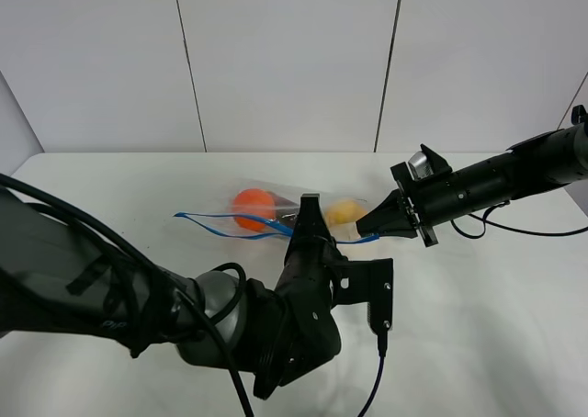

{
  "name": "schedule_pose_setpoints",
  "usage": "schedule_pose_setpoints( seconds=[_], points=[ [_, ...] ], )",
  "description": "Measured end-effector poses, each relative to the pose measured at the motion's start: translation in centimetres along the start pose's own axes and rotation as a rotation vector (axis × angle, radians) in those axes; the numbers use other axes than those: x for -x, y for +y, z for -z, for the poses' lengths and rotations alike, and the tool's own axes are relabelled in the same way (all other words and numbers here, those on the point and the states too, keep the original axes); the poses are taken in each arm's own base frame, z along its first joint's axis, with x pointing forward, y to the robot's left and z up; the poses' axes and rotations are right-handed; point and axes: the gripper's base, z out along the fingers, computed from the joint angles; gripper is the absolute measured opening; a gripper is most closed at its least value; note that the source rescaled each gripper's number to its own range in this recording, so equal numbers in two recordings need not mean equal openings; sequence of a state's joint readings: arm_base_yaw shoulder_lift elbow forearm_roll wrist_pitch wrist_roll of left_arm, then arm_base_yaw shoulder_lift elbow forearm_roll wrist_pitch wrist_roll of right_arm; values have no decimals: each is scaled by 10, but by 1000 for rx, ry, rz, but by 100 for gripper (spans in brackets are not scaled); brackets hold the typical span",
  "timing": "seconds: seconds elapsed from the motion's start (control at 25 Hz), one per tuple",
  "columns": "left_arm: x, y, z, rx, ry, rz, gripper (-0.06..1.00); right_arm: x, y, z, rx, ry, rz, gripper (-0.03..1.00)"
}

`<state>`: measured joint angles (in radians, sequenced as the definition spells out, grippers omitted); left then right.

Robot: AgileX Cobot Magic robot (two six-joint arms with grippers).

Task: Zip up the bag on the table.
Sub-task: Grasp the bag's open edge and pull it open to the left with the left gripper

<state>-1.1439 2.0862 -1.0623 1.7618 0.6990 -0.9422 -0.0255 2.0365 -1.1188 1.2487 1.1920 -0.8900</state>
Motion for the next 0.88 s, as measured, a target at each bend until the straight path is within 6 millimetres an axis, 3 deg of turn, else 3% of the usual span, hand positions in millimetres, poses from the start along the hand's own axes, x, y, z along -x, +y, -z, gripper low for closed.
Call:
schedule_pose_setpoints(
  seconds=[0.6, 0.88],
  points=[
    [-5, 5, -1, 43, 48, -24, 0, 0, 0, 0, -4, 5, 3, 0],
    [-26, 14, -12, 19, 103, 27, 0, 0, -1, 0, -5, 5, 3, 0]
  ],
)
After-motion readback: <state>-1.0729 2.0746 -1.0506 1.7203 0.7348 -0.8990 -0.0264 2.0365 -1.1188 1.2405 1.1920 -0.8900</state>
